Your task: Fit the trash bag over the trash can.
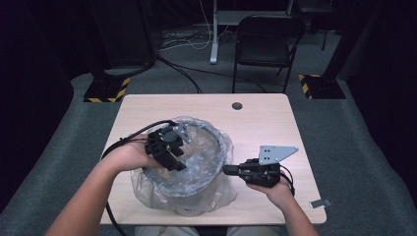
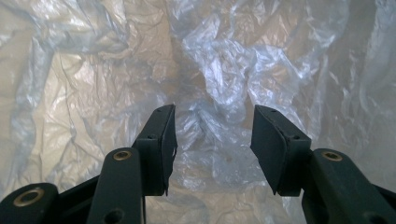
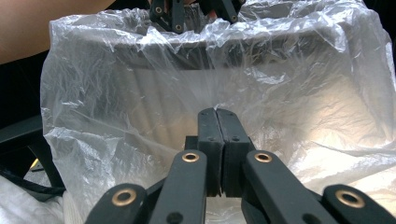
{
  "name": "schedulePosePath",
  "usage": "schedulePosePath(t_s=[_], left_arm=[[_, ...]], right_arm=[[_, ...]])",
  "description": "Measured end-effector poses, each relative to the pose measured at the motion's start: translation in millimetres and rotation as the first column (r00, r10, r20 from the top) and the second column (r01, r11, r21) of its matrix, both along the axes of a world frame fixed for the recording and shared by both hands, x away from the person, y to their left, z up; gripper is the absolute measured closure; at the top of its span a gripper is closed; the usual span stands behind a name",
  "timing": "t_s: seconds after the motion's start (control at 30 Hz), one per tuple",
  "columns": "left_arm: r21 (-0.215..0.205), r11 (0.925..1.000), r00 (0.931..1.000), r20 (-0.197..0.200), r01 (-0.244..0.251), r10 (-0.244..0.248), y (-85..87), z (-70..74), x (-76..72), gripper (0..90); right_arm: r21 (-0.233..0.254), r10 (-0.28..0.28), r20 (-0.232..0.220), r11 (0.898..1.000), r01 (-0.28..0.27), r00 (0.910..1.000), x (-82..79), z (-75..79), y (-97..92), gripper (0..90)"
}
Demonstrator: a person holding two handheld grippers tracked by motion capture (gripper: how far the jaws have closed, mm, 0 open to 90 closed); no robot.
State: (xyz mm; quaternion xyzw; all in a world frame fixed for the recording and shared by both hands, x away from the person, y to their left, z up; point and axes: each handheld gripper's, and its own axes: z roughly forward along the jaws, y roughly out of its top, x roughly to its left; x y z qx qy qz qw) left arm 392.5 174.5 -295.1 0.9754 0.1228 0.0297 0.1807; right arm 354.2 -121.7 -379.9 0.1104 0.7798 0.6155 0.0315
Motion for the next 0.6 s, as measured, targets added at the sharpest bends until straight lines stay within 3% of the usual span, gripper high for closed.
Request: schedulePosePath(t_s=[0.1, 0.23, 0.3, 0.37, 0.5, 0.6], left_arm=[[-0.007, 1.0, 0.9997, 0.023, 0.005, -0.005, 4.3, -2.4, -1.4, 47.0], [-0.027, 0.9996, 1.0, -0.004, 0.006, -0.006, 5.6, -10.7, -1.1, 44.1], [-0.007, 0.999, 0.9989, -0.015, 0.044, -0.044, 4.4, -13.9, -3.7, 43.9], [-0.025, 0.9973, 0.9975, -0.018, 0.069, -0.069, 5.2, -13.4, -5.2, 43.7], [0.01, 0.9973, 0.9959, -0.055, 0.073, -0.073, 5.8, -15.6, -4.1, 46.6], [-0.003, 0.9974, 0.9948, -0.072, 0.072, -0.072, 6.6, -15.6, -3.1, 47.2]], right_arm=[[-0.001, 0.003, 0.001, 1.0, -0.003, 1.0, 0.0, -0.3, 0.3, 89.2], [-0.003, 0.002, -0.001, 1.0, -0.002, 1.0, 0.3, -0.8, 1.0, 89.0], [-0.004, 0.002, 0.0, 1.0, -0.002, 1.0, 0.0, -0.9, 1.4, 88.9], [-0.005, 0.002, 0.0, 1.0, -0.002, 1.0, -0.1, -1.0, 1.6, 88.9], [-0.005, 0.003, -0.002, 1.0, -0.003, 1.0, 0.2, -1.5, 2.3, 88.9], [-0.008, 0.003, -0.002, 1.0, -0.003, 1.0, 0.1, -1.8, 2.3, 88.7]])
